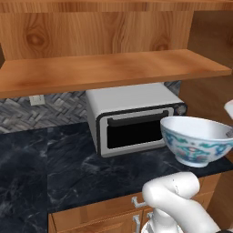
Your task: Pick up the bowls from the cabinet and place each bowl in front of a stool on the dining counter.
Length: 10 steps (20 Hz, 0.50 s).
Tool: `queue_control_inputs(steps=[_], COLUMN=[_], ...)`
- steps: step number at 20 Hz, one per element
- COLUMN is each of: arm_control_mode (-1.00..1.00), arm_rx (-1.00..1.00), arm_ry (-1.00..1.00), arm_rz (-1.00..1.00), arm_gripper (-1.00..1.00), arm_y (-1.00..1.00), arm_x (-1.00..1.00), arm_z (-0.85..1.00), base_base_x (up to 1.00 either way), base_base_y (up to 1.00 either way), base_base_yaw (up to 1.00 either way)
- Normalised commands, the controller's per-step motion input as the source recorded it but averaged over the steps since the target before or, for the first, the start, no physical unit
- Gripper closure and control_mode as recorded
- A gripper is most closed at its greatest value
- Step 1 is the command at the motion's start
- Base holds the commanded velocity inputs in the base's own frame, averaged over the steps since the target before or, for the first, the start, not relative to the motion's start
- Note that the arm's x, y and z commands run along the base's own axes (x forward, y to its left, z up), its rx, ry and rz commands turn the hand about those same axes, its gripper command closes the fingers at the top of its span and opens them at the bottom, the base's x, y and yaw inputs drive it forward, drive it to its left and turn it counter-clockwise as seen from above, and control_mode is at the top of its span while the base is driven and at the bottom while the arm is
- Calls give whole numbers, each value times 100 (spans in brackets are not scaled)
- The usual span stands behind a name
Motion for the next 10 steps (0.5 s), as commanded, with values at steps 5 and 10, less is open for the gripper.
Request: queue_control_inputs(steps=[5, 10], arm_control_mode=[-100, -100], arm_rx=[14, -3], arm_ry=[-10, -12], arm_rz=[1, 0], arm_gripper=[100, 100], arm_y=[2, 0], arm_x=[0, 2], arm_z=[-11, 0], base_base_x=[0, 0], base_base_y=[0, 0], base_base_yaw=[0, 0])
